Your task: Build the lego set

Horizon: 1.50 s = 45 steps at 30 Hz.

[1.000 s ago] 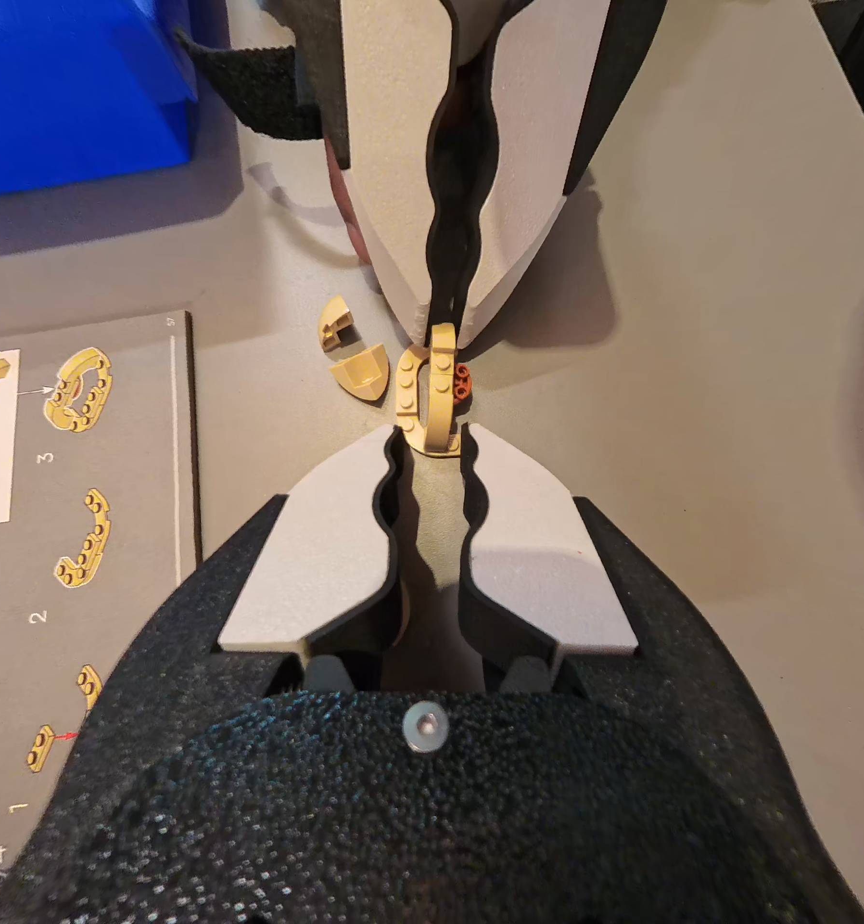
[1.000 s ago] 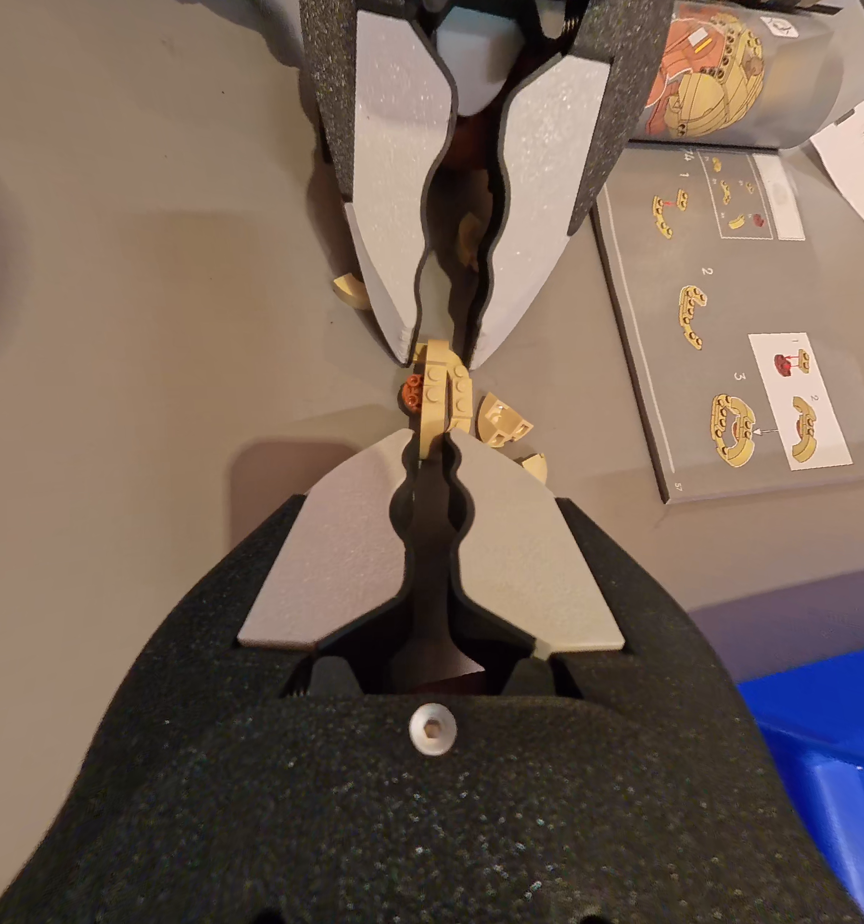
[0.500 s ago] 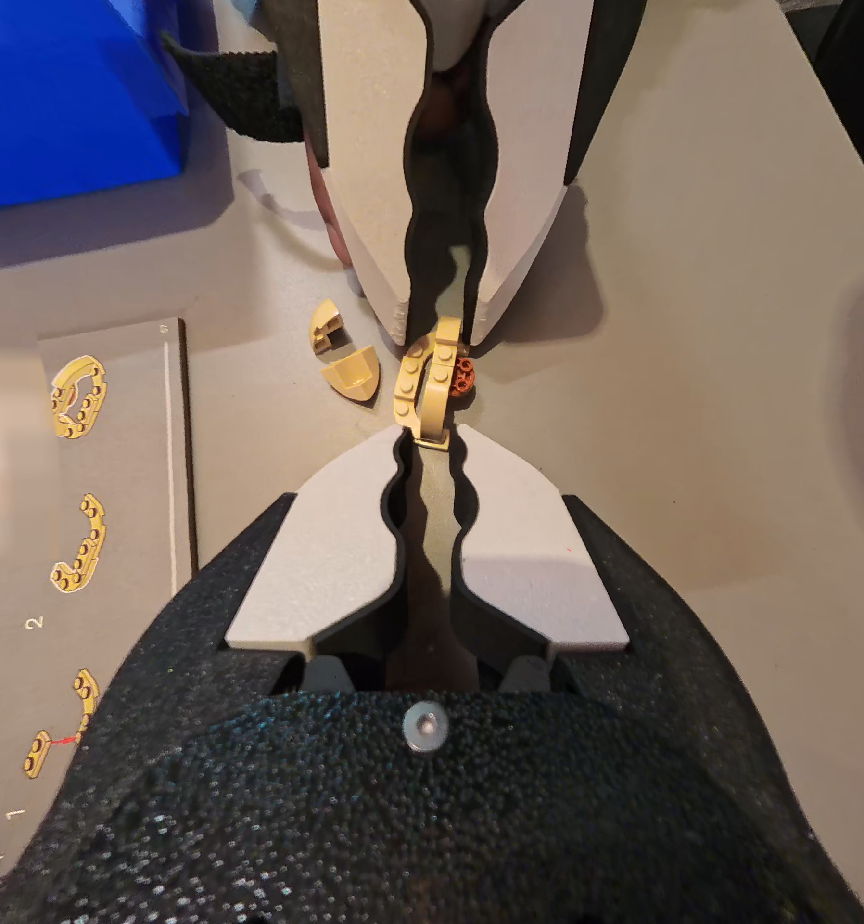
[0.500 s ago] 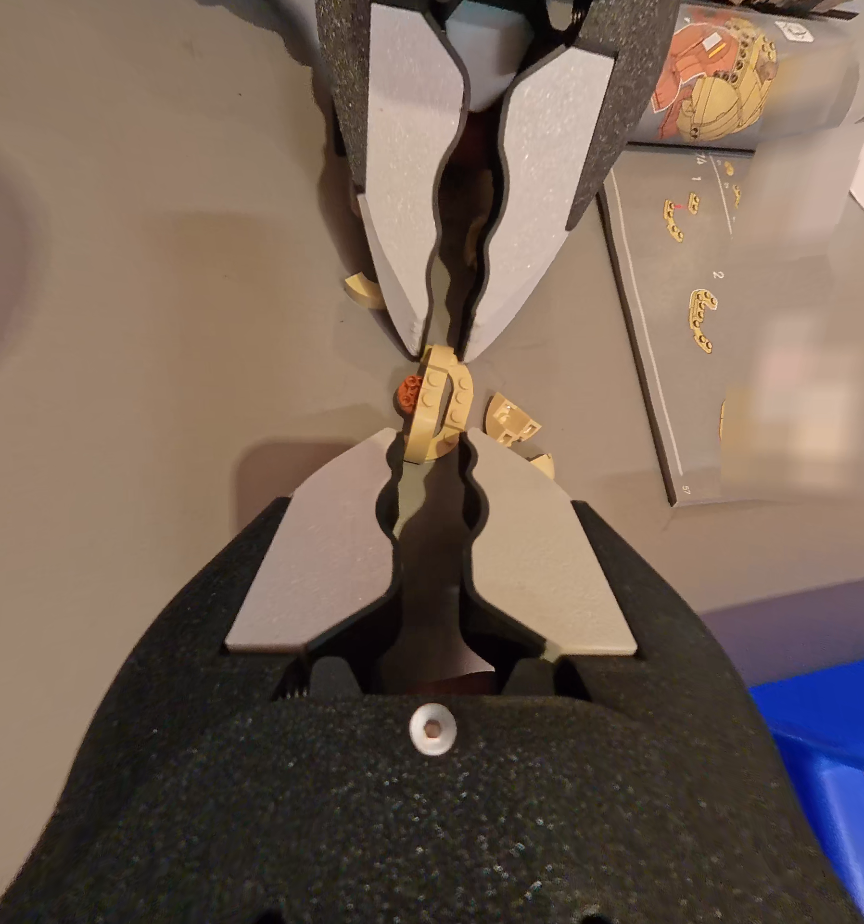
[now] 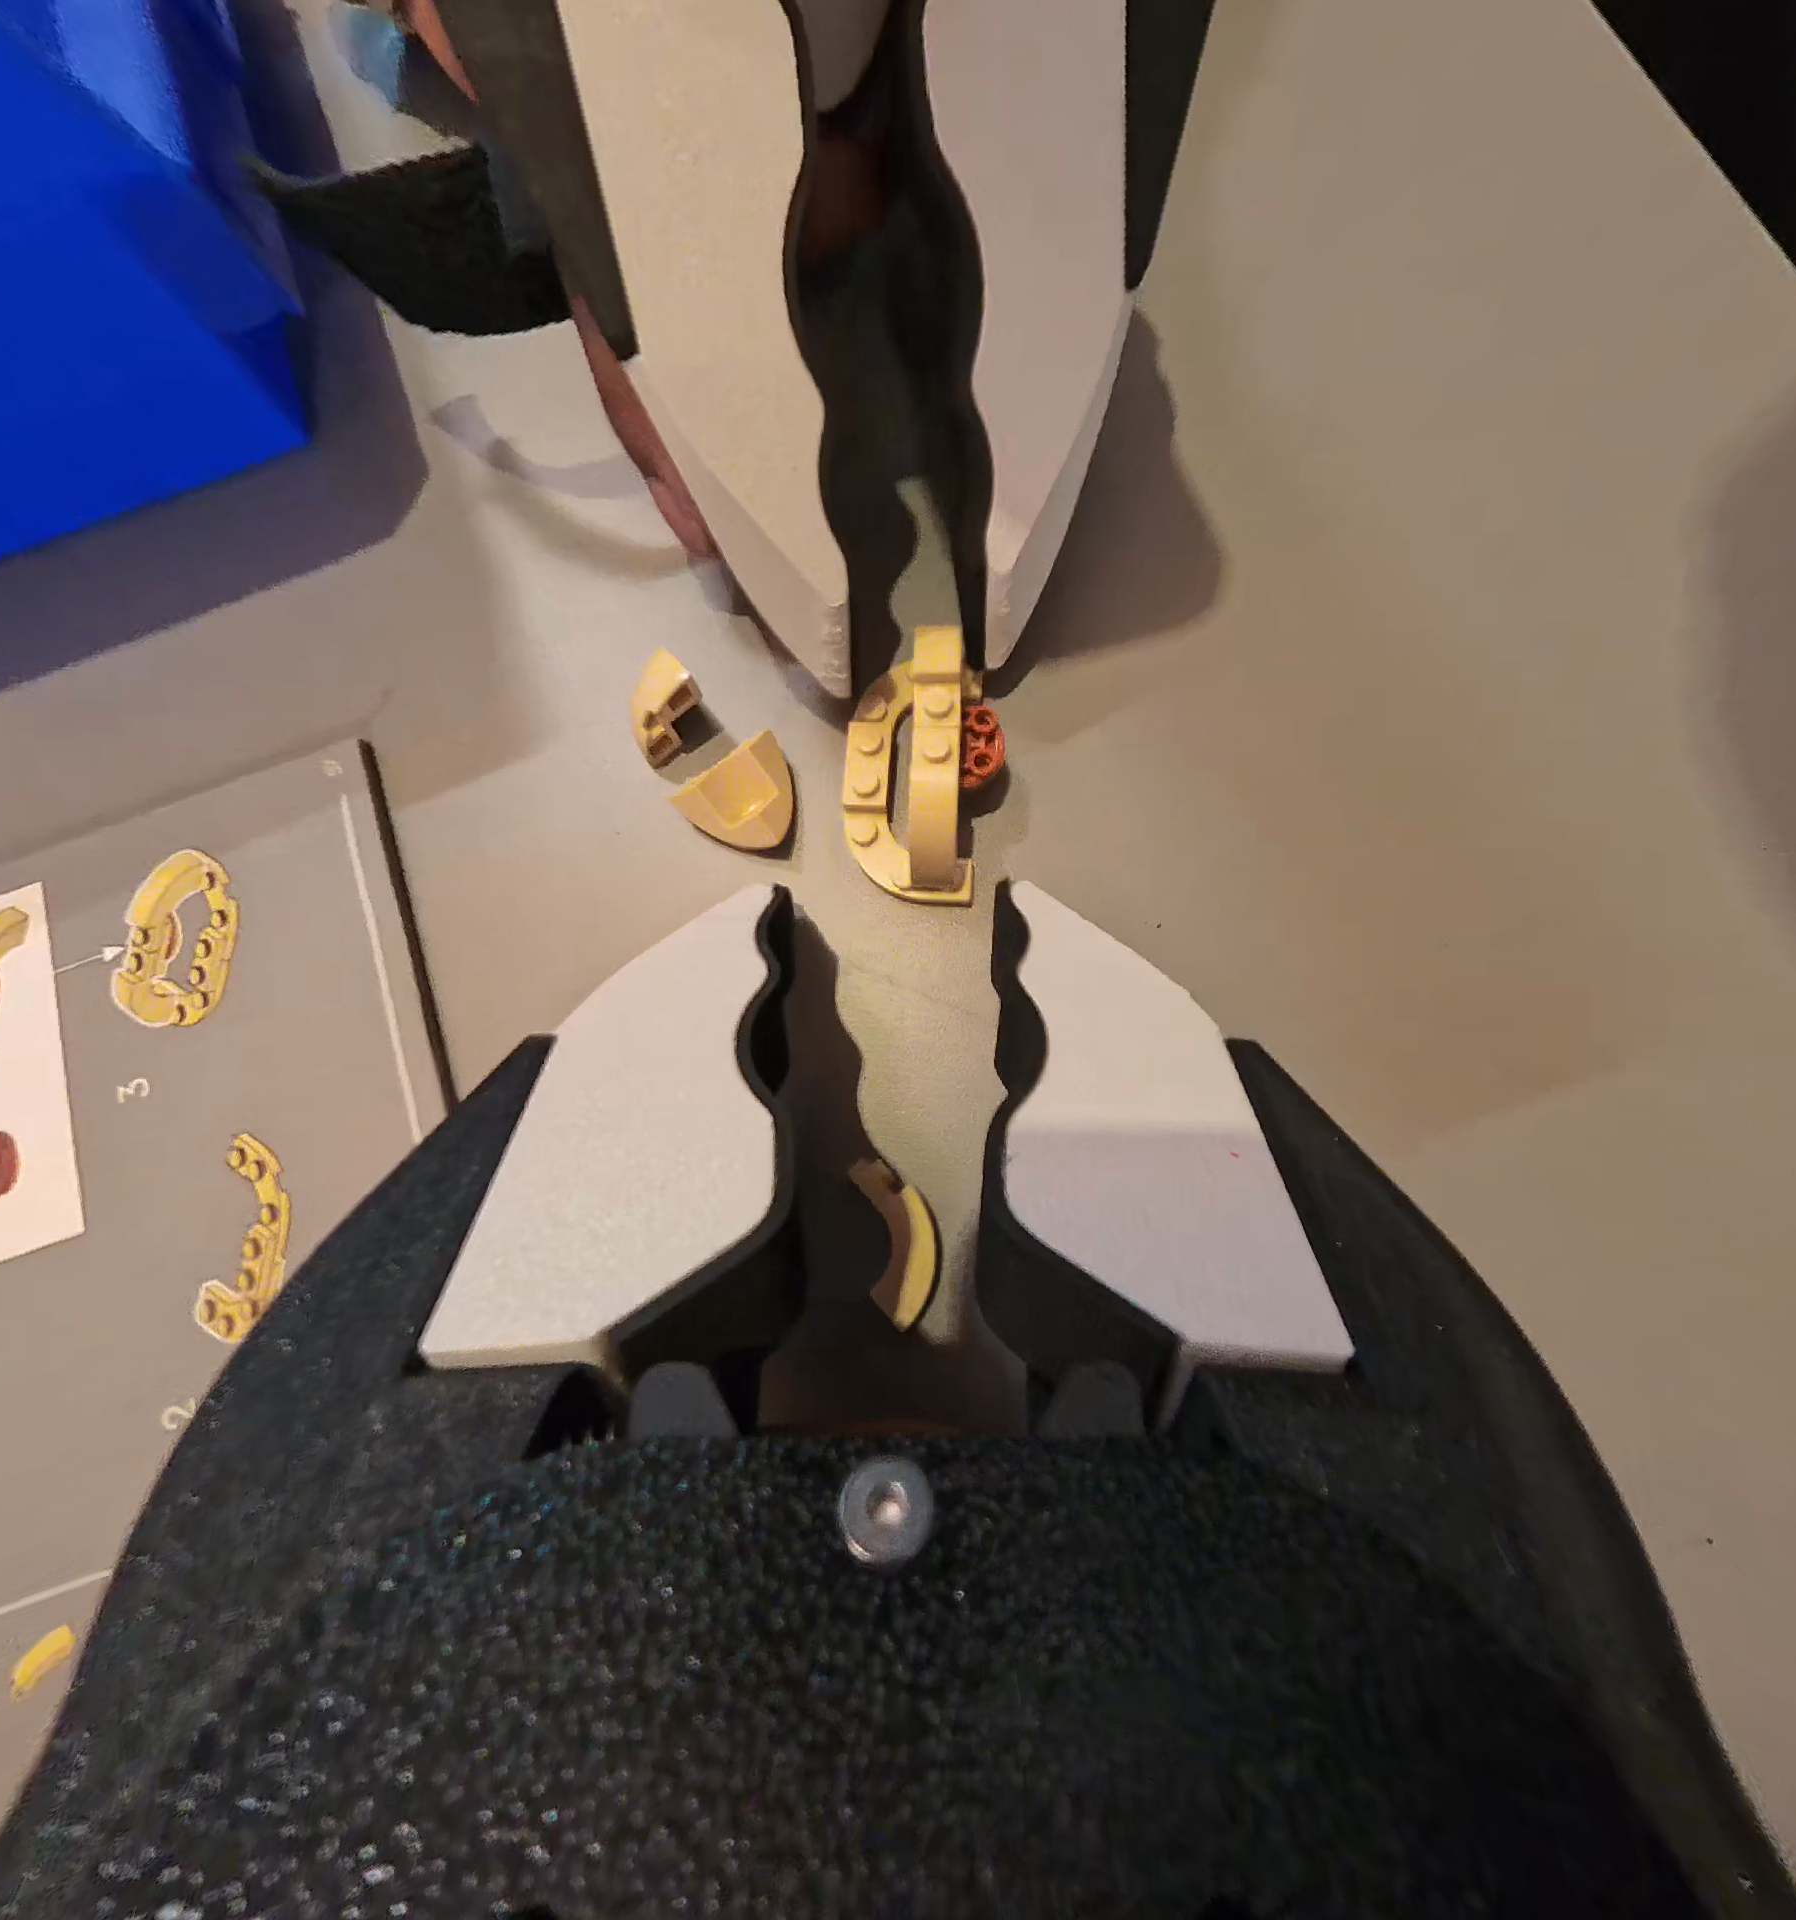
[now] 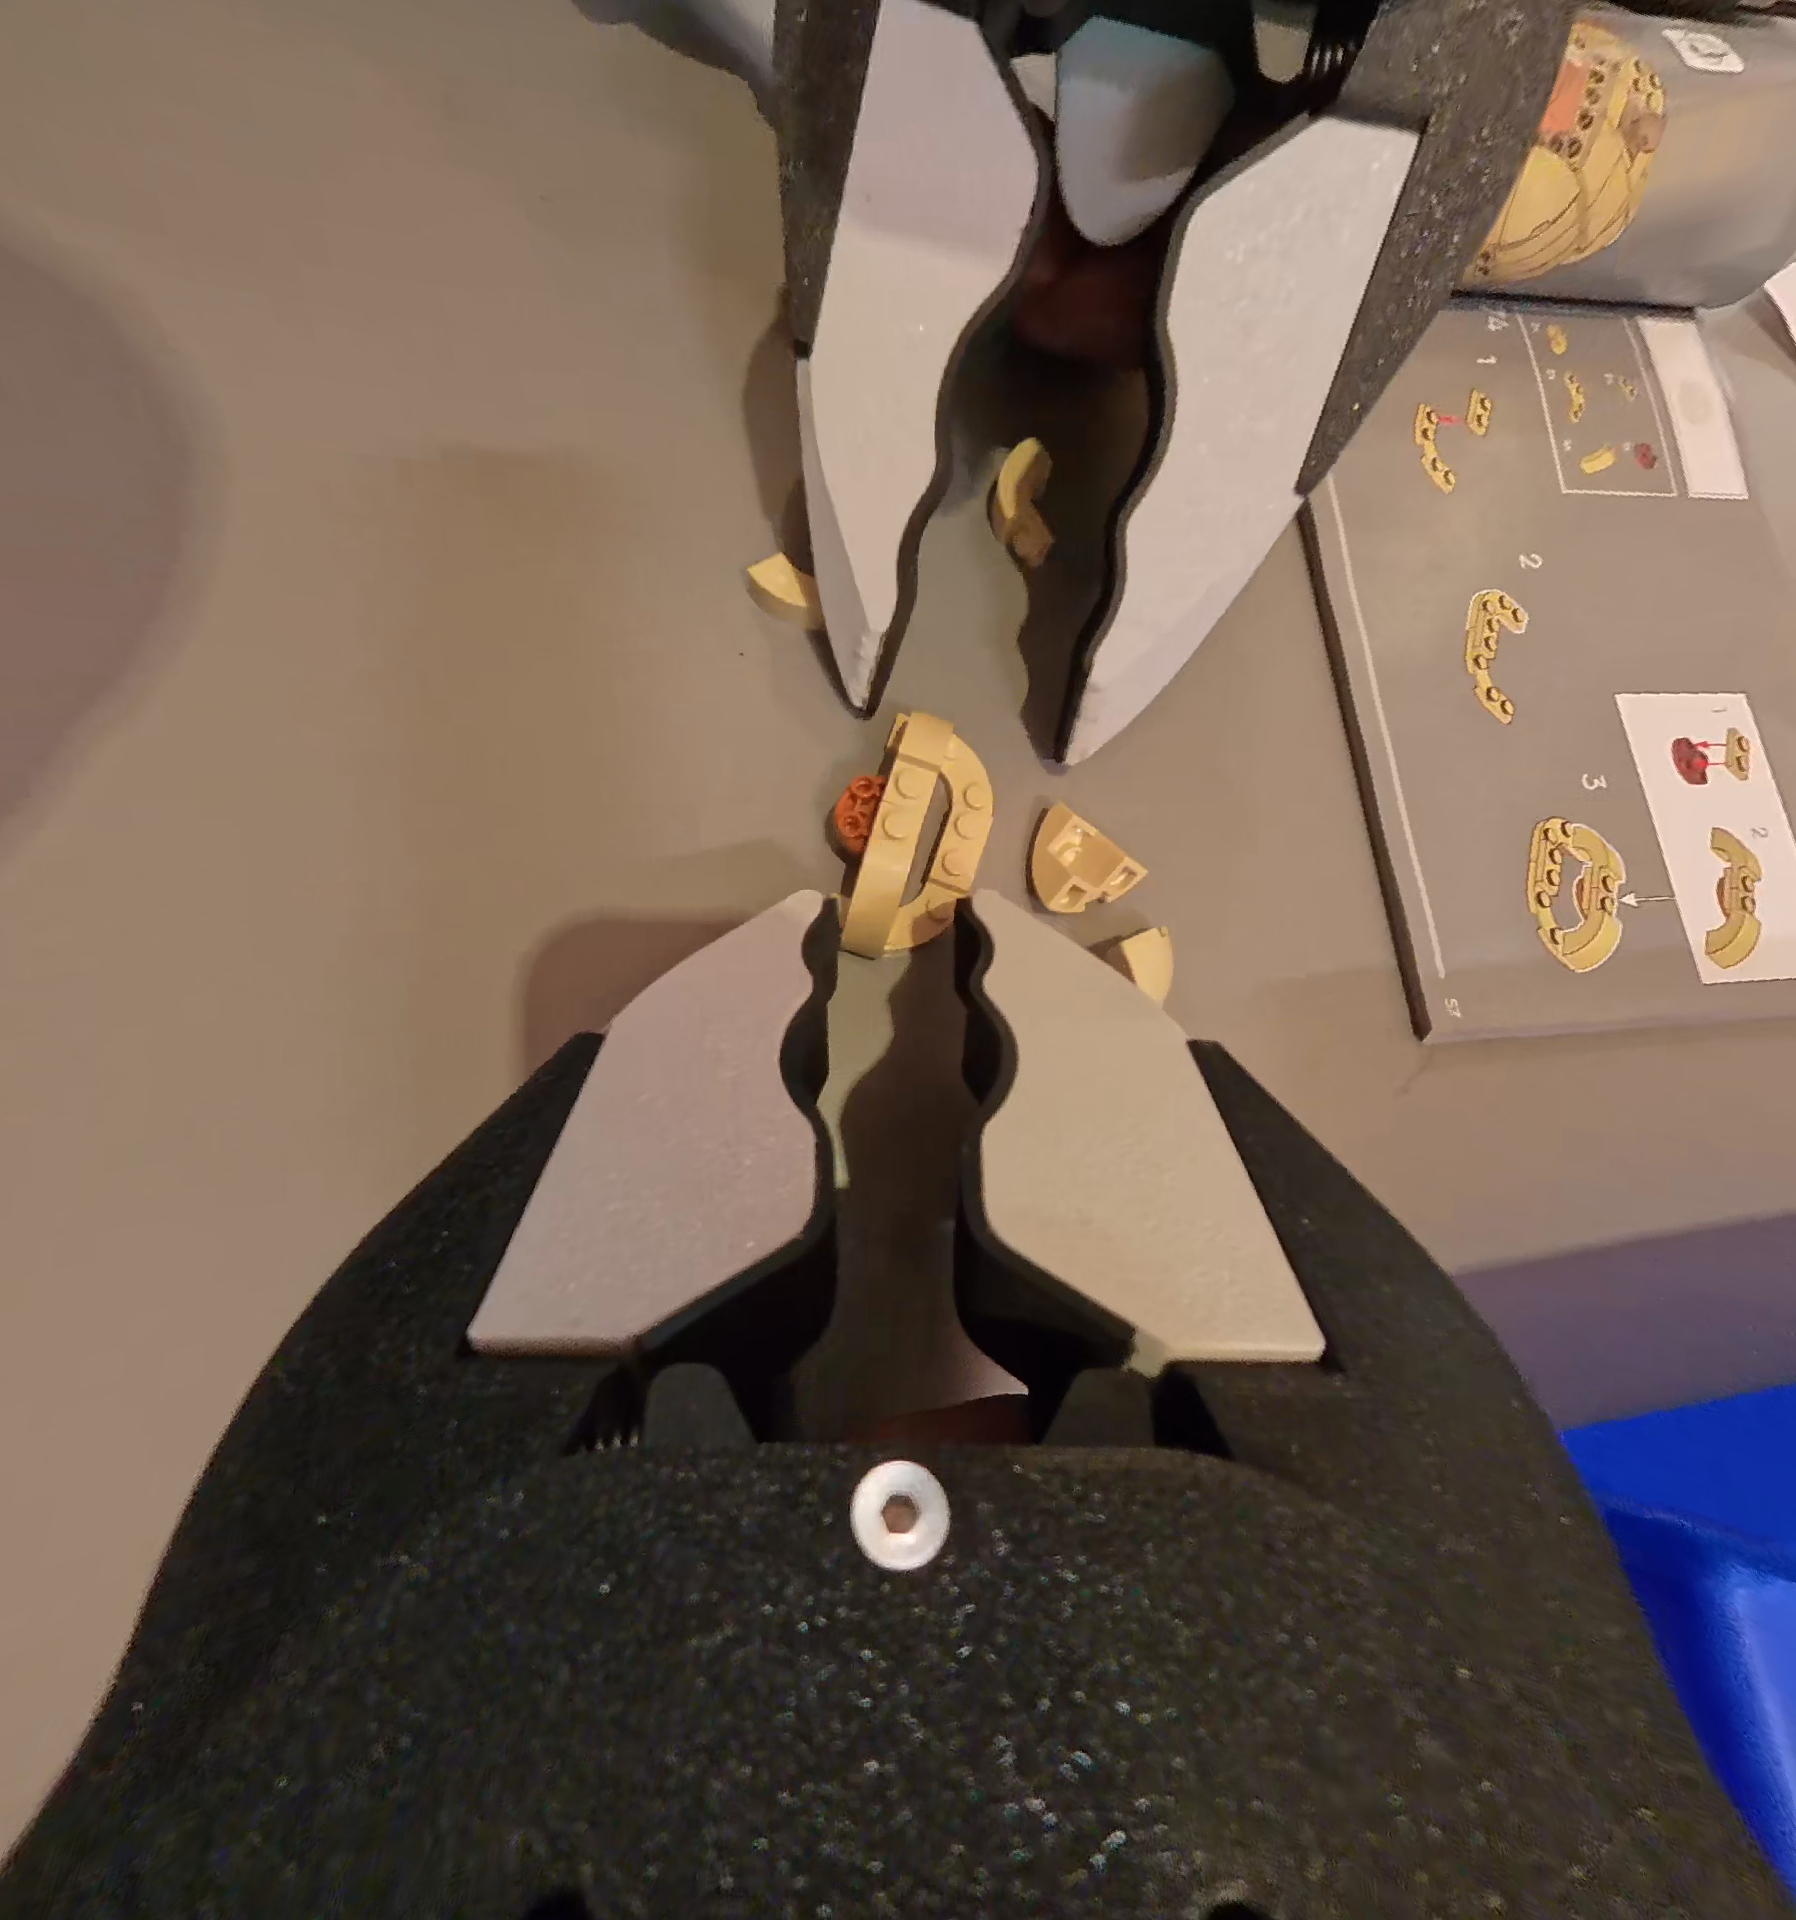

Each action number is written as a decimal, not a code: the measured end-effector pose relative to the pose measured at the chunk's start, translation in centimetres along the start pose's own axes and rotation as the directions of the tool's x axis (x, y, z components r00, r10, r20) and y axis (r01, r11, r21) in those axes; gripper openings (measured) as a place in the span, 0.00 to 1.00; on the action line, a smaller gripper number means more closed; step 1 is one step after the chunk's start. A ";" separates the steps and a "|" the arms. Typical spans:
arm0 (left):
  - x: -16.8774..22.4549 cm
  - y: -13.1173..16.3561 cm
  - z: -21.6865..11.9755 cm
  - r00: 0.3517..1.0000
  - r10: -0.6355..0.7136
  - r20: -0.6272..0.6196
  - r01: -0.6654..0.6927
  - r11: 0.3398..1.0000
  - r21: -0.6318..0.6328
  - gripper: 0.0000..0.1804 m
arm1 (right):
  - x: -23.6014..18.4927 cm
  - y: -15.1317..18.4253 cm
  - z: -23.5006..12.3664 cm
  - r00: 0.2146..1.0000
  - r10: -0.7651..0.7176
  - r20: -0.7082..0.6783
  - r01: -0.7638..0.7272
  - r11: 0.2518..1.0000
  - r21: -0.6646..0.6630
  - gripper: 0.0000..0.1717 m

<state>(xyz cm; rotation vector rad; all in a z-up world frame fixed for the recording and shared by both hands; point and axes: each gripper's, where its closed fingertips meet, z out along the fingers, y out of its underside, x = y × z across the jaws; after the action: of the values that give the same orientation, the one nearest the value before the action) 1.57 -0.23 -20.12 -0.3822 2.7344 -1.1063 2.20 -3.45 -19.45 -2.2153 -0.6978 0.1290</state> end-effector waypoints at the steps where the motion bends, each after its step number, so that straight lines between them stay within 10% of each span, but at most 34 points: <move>1: 0.0 0.0 0.1 1.000 0.006 -0.014 -0.006 1.000 0.002 0.20 | 0.0 0.0 -0.1 1.000 0.003 0.006 -0.003 1.000 0.001 0.12; 45: 1.3 -1.1 0.6 0.996 0.080 -0.036 -0.079 0.997 0.022 0.08 | -0.3 -0.3 0.4 0.999 -0.026 -0.031 0.026 1.000 -0.008 0.06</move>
<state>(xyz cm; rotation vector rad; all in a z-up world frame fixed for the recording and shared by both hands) 0.66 -1.73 -19.86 -0.2499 2.7411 -1.1314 1.67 -3.17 -19.53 -2.2100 -0.7110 0.0790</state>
